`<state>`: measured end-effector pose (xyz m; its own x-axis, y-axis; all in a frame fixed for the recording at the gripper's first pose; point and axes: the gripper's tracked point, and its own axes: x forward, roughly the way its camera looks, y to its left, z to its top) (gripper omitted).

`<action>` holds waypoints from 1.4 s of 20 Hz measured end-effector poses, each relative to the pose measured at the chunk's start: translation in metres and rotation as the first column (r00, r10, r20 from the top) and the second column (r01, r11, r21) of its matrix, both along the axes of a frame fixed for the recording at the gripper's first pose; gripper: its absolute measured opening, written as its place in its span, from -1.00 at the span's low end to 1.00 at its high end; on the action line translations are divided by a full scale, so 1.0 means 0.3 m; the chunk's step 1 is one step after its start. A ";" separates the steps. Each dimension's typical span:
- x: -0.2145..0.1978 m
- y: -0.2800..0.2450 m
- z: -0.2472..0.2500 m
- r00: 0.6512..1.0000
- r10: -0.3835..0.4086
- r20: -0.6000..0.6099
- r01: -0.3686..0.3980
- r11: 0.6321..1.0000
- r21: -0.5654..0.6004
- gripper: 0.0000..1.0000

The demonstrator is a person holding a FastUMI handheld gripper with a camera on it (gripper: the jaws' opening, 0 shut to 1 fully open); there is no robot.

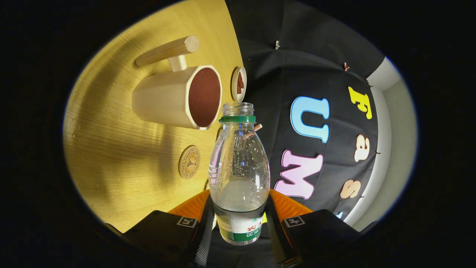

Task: Take the bottle from table, then pour the juice into the cup, finally place the bottle on the coaster

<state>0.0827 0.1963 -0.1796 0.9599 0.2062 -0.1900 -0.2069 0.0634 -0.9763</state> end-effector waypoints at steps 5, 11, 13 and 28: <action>0.000 0.005 0.005 1.000 0.012 0.019 -0.012 0.999 -0.032 0.37; 0.010 0.007 0.016 0.998 0.035 0.051 -0.032 0.997 -0.065 0.36; 0.015 0.007 0.021 0.997 0.038 0.062 -0.033 0.997 -0.076 0.36; 0.072 0.014 0.104 0.983 0.110 0.144 -0.082 0.979 -0.185 0.36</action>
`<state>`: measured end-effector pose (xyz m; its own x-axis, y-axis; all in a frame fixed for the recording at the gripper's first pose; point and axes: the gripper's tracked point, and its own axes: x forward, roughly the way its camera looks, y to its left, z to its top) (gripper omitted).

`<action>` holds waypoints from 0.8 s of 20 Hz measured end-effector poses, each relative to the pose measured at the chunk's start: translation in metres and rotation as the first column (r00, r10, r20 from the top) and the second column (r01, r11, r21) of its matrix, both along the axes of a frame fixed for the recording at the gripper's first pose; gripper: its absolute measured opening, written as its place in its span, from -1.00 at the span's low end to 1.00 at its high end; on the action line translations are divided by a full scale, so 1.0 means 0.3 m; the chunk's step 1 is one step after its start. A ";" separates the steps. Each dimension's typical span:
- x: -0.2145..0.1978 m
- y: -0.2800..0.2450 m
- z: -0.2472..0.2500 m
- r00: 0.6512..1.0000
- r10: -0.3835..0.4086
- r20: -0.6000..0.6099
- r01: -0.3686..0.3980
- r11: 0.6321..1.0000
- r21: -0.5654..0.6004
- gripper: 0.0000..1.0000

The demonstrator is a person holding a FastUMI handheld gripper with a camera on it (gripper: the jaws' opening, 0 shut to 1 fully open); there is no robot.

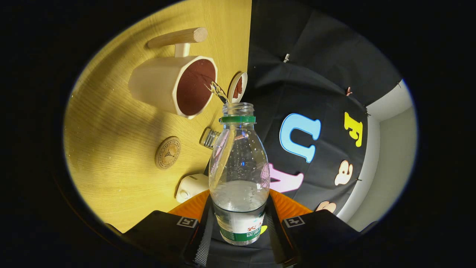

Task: Take the bottle from table, then pour the juice into the cup, finally place the bottle on the coaster

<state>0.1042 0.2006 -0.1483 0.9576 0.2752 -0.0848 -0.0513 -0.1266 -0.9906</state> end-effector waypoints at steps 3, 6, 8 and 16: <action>-0.005 0.001 0.017 1.000 0.010 0.026 -0.009 1.000 -0.025 0.36; -0.022 -0.002 0.027 0.999 0.014 0.034 -0.012 0.999 -0.039 0.36; -0.010 0.002 0.034 0.999 0.023 0.047 -0.021 0.998 -0.053 0.36; 0.009 0.012 0.070 0.994 0.062 0.094 -0.050 0.992 -0.119 0.36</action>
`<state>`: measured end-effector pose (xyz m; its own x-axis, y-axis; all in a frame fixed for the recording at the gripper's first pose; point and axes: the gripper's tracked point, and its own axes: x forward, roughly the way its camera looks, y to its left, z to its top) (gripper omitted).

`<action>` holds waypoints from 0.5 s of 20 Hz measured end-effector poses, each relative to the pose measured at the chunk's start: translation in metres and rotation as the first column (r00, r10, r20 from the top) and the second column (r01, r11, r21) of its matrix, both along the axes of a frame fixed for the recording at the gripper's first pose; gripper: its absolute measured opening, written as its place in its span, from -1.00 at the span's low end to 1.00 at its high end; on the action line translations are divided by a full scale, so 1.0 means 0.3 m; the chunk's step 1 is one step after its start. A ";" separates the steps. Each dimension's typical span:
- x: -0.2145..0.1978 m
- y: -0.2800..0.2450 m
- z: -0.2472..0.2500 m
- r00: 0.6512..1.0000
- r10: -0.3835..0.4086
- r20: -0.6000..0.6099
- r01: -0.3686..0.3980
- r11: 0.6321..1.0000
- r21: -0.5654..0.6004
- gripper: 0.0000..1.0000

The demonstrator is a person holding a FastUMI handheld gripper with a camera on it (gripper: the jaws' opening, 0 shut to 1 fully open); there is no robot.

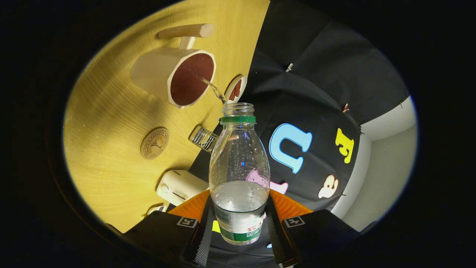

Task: Take the bottle from table, then pour the juice into the cup, finally place the bottle on the coaster

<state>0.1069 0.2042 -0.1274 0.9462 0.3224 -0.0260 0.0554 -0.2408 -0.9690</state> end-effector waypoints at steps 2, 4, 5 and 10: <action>-0.001 0.005 0.006 1.000 0.002 0.004 -0.002 1.000 -0.021 0.36; -0.004 0.013 0.022 1.000 0.016 0.021 -0.015 0.999 -0.045 0.36; -0.005 0.013 0.022 0.999 0.020 0.025 -0.019 0.999 -0.051 0.36; -0.026 0.013 0.015 0.999 0.035 0.027 -0.032 0.994 -0.103 0.36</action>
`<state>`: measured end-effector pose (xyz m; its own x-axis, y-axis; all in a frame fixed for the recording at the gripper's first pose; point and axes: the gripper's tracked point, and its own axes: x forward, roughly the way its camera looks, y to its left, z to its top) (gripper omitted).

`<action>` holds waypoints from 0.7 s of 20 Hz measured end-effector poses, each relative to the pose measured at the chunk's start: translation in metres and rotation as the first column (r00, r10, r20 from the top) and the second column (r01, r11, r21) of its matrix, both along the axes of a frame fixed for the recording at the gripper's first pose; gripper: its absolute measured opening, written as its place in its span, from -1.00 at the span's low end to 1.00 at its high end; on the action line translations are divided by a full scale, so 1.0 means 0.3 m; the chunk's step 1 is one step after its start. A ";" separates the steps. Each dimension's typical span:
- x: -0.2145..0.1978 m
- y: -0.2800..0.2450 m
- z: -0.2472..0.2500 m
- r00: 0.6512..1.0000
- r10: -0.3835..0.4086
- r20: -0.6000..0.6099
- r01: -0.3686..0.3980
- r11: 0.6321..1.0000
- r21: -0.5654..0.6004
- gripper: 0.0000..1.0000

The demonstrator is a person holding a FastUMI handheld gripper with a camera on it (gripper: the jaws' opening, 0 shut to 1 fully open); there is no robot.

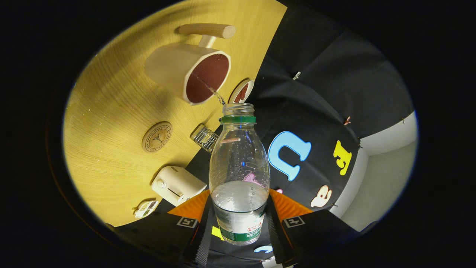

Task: Take the bottle from table, then pour the juice into the cup, finally place the bottle on the coaster

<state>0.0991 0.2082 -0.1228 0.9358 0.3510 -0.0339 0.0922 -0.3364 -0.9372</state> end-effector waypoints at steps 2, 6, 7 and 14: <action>-0.002 0.005 0.002 1.000 0.003 0.008 -0.003 1.000 -0.004 0.36; 0.013 0.006 0.012 1.000 0.014 0.022 -0.014 1.000 -0.016 0.36; 0.015 0.005 0.014 1.000 0.017 0.023 -0.016 1.000 -0.017 0.36; 0.028 0.005 0.012 0.999 0.043 0.027 -0.042 0.998 -0.042 0.36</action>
<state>0.1073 0.2097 -0.1192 0.9209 0.3891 -0.0237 0.1326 -0.3700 -0.9195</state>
